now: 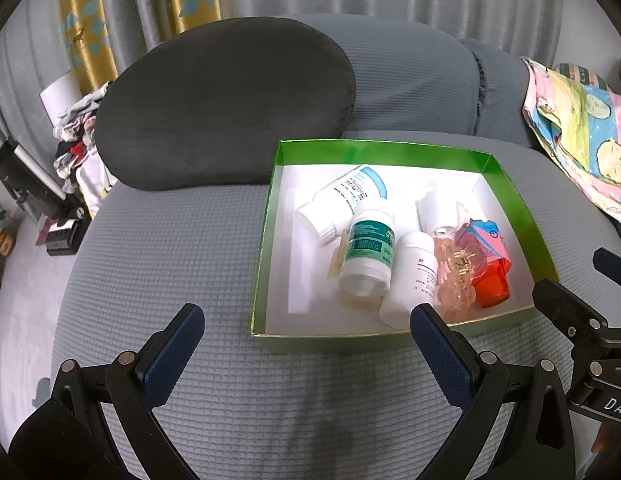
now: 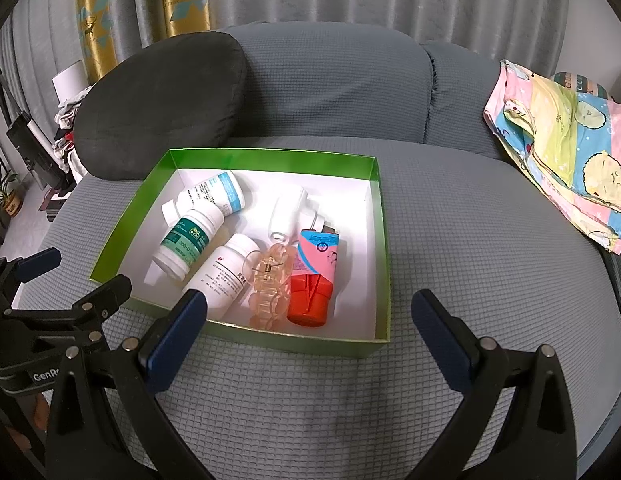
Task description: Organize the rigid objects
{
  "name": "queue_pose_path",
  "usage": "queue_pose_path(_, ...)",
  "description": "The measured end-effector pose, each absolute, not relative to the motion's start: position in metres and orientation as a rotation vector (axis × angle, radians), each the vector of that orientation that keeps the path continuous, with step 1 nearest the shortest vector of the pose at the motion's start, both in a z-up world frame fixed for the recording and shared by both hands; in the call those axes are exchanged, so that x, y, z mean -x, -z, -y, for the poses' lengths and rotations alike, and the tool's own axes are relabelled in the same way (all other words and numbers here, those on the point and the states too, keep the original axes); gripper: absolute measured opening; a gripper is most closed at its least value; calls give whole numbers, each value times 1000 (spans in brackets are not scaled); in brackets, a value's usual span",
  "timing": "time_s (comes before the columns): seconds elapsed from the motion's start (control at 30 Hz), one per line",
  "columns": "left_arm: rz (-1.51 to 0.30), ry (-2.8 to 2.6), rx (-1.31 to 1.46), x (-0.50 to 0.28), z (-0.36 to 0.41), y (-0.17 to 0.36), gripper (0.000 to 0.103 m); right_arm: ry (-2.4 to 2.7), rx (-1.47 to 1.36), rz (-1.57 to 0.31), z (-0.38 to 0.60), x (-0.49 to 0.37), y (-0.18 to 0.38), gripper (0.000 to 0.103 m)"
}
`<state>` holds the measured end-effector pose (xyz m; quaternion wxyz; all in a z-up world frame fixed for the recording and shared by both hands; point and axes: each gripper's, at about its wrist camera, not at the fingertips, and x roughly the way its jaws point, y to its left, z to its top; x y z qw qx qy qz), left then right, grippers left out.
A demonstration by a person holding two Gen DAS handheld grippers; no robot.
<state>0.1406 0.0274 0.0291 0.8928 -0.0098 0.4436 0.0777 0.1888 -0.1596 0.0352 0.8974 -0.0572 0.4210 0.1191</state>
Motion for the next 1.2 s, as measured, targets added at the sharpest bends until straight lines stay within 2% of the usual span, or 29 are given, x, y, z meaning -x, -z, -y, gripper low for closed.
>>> queue_pose_path(1.2,-921,-158,22,-141,-25,-30,102,-246,112,-871,158,-188,-34,102)
